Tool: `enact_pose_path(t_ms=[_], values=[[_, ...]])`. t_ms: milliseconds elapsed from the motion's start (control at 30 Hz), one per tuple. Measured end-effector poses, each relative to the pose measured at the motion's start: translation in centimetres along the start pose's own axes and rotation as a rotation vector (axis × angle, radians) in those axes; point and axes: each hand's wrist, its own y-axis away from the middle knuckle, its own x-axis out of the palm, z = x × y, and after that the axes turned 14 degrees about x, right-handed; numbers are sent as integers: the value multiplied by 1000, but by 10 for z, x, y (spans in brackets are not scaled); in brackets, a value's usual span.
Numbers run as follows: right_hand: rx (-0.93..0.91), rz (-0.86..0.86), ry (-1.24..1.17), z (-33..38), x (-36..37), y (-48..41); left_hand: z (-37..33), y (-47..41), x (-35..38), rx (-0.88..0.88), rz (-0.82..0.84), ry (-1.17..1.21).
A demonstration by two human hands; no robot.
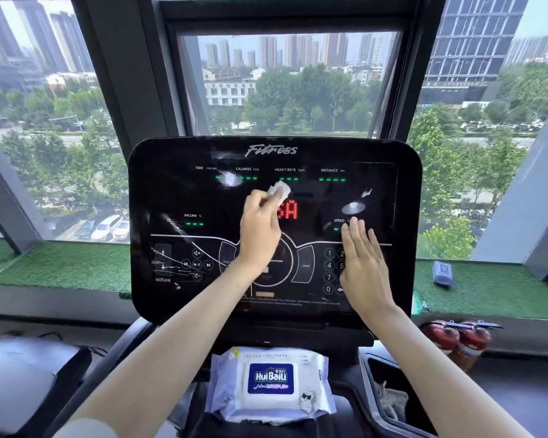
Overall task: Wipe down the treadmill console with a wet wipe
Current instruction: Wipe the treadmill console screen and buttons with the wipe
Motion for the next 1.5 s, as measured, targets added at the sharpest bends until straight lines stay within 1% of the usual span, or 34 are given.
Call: enact_pose_path(t_ms=[33, 67, 100, 133, 167, 200, 233, 300, 333, 367, 400, 467, 500, 533, 567, 633, 667, 700, 767, 800, 833, 867, 933, 967, 1000, 1067, 1100, 1133, 1200, 1233, 1267, 1367, 1433, 1500], values=[[-2, 1, 3, 0, 0, 0, -6, 2, 3, 79, 40, -17], [-8, 4, 12, -1, 0, 0, -12, 8, 7, 248, 159, -18], [-15, 8, 20, -2, -1, 0, -17, 16, 9, 439, 317, -9], [-21, 12, 25, -3, -1, 0, -17, 20, 8, 577, 450, 3], [-25, 16, 25, -4, -1, 0, -12, 17, 6, 621, 508, 13], [-27, 20, 24, -4, -2, 0, -7, 10, 4, 573, 489, 19], [-24, 22, 24, -4, -2, 0, -2, 2, 4, 466, 411, 24], [-16, 25, 24, -3, -2, 0, 0, -11, 6, 187, 171, 41], [-13, 27, 25, -2, -2, 0, -3, -11, 8, 120, 102, 40], [-13, 28, 28, -2, -2, 0, -8, -10, 11, 140, 98, 19], [-17, 26, 34, -3, -2, 0, -14, -6, 14, 231, 182, 11], [-25, 24, 43, -4, -2, -1, -21, 4, 13, 501, 440, 34], [-27, 27, 45, -4, -2, -1, -17, 0, 10, 581, 501, 33], [-25, 30, 48, -3, -3, -1, -10, -8, 8, 590, 481, 16], [-22, 32, 50, -3, -2, -1, -4, -16, 7, 517, 412, 10], [-14, 36, 49, -3, -2, 0, -1, -28, 6, 244, 186, 28], [-12, 37, 47, -2, -1, 0, -5, -29, 8, 177, 126, 22], [-10, 35, 47, -2, -1, 0, -12, -26, 12, 204, 139, 5], [-13, 31, 47, -2, -1, 0, -25, -14, 17, 423, 339, 1], [-13, 27, 44, -3, -1, 0, -25, -14, 14, 505, 402, 19], [-11, 24, 39, -3, -1, -1, -19, -21, 12, 501, 407, 24], [-7, 21, 33, -3, -1, 0, -11, -30, 12, 423, 344, 31], [1, 12, 17, -2, 0, 0, -6, -44, 10, 164, 133, 47], [3, 5, 9, -2, 1, 0, -7, -46, 12, 114, 88, 44], [3, 0, 1, -2, 1, 0, -11, -46, 14, 174, 128, 25], [-7, -11, -12, -2, 2, 0, -15, -39, 18, 467, 335, 13], [-10, -15, -22, -3, 1, 0, -12, -40, 17, 537, 389, 27], [-10, -19, -32, -3, 1, 0, -7, -46, 16, 493, 369, 38], [2, -25, -43, -3, 2, 0, -3, -57, 15, 282, 197, 47], [13, -25, -46, -2, 3, 0, -5, -60, 15, 213, 134, 49], [21, -30, -52, -1, 4, 0, -10, -62, 19, 215, 124, 36], [12, -75, -84, -2, 6, -1, -22, -63, 31, 371, 232, 36], [6, -94, -94, -3, 5, -1, -28, -71, 36, 369, 261, 54], [12, -77, -85, -1, 3, -1, -37, -79, 39, 353, 269, 56]])
